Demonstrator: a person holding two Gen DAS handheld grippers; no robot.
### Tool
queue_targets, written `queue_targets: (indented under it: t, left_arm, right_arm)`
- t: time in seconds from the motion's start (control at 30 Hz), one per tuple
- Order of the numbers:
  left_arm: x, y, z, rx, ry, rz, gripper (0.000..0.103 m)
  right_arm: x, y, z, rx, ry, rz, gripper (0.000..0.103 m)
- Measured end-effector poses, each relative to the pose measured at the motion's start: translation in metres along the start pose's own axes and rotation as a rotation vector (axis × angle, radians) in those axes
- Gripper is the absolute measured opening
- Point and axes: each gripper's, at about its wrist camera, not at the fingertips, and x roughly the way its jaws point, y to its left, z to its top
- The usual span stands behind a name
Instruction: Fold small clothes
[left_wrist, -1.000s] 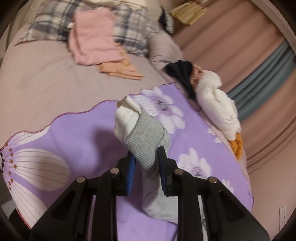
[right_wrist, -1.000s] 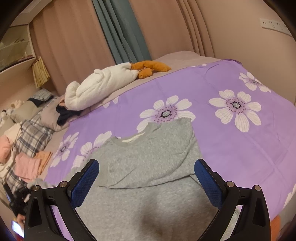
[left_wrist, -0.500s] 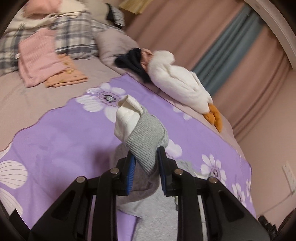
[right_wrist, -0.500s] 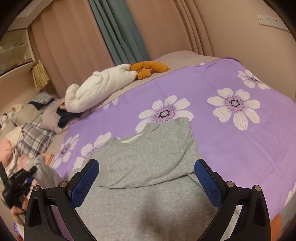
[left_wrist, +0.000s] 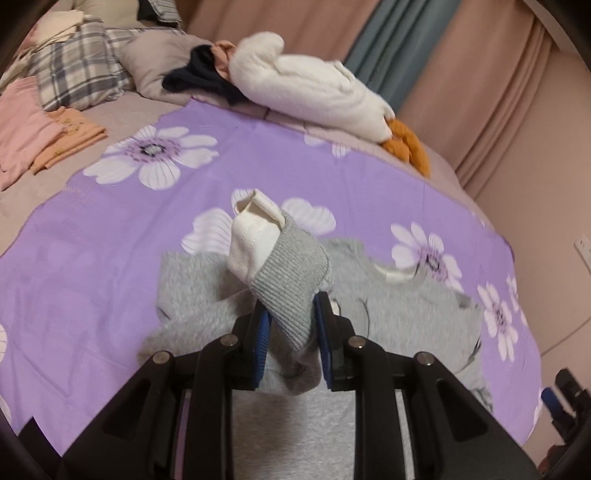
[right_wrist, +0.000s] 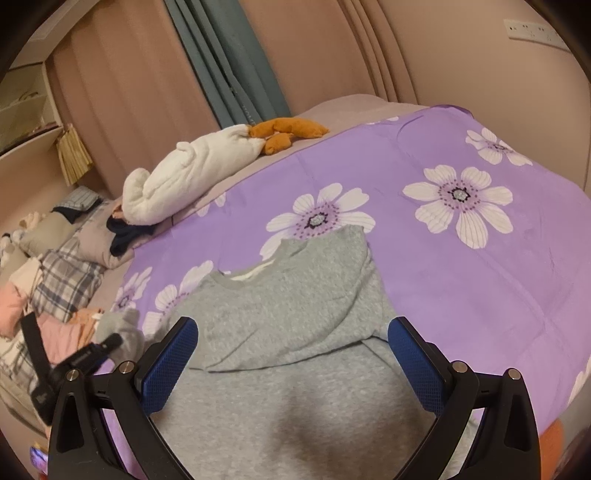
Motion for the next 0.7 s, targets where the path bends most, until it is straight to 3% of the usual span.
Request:
queue_targets:
  t: [0.43, 0.7]
  left_arm:
    - [0.044, -0.013, -0.031, 0.049, 0.149, 0.019, 0.025]
    - [0.053, -0.014, -0.041, 0.052, 0.195, 0.005, 0.028]
  right_arm:
    - [0.007, -0.008, -0.001, 0.024, 0.025, 0.0, 0.102]
    - [0.008, -0.007, -0.002, 0.021, 0.03, 0.0, 0.102]
